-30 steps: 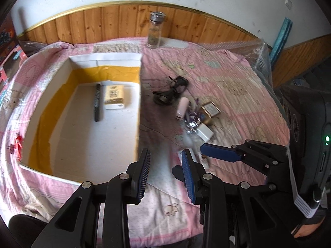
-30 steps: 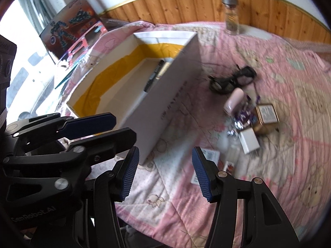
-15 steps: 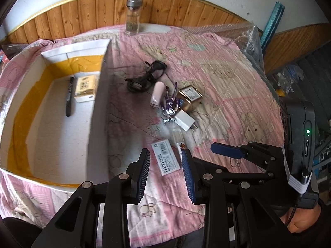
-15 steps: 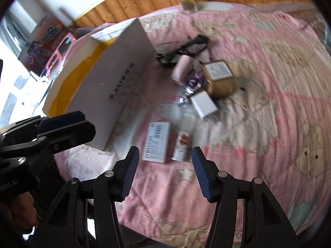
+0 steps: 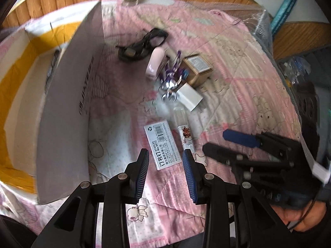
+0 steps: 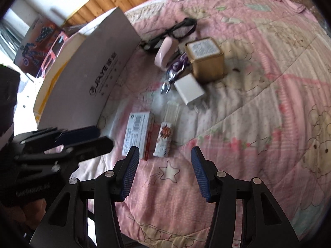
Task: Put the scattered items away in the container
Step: 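Grasp the white staples box with the left tool while the right tool grasps the clear tube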
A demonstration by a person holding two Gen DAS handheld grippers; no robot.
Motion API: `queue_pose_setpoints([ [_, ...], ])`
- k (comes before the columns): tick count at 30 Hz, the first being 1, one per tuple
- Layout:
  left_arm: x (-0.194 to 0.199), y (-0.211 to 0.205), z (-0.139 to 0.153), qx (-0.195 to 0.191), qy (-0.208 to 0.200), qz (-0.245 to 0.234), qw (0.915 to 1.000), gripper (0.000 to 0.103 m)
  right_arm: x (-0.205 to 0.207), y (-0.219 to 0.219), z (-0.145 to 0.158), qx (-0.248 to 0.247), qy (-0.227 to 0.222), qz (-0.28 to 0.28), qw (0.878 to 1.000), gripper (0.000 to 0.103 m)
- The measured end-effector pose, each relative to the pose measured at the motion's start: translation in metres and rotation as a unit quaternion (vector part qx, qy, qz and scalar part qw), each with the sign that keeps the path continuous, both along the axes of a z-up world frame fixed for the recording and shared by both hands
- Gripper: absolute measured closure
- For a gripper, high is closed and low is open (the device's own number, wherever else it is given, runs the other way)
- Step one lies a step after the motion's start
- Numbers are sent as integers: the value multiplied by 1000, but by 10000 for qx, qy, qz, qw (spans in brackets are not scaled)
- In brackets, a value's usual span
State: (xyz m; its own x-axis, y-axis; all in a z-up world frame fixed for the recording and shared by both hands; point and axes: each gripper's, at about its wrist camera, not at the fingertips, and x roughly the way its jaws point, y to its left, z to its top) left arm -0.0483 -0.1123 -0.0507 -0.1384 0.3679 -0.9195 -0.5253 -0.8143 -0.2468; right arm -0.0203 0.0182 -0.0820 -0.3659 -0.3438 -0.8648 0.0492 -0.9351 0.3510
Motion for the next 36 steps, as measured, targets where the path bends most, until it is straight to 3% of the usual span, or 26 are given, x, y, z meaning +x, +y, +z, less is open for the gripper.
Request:
queue_pose_setpoints([
  [2,-4,1,-7,37,-128,80,9999,67,-1,-4,-8,62,-44,88,9999,62],
  [4,-7,4,-14,76,-241,103,9996,67,-2,-7,-13,106,-70,137,9998,67],
  [15,-18,25,-39,-162,-263,109,9995,67,-23,-26,-30,617,237,419,9969,66],
  [18,-19,26,-40,-232,-95,85,9996,65,-25,-28,-30,821,283,450,9952,75],
  [19,-19,26,-41,-240,-73,98,9996,65,-25,-26,-30,912,242,387,9948,83],
  [22,-21,22,-44,-336,-38,163,9993,57,-23,-19,-28,1096,194,300,9933,83],
  [26,-24,10,-56,-277,-299,365,9985,57,-24,-14,-28,981,243,285,9945,81],
  [31,-23,7,-57,-151,-158,363,9991,59,-34,-9,-30,757,464,251,9957,81],
  [36,-15,10,-57,-217,117,172,9995,61,-33,-5,-29,547,356,142,9978,83],
])
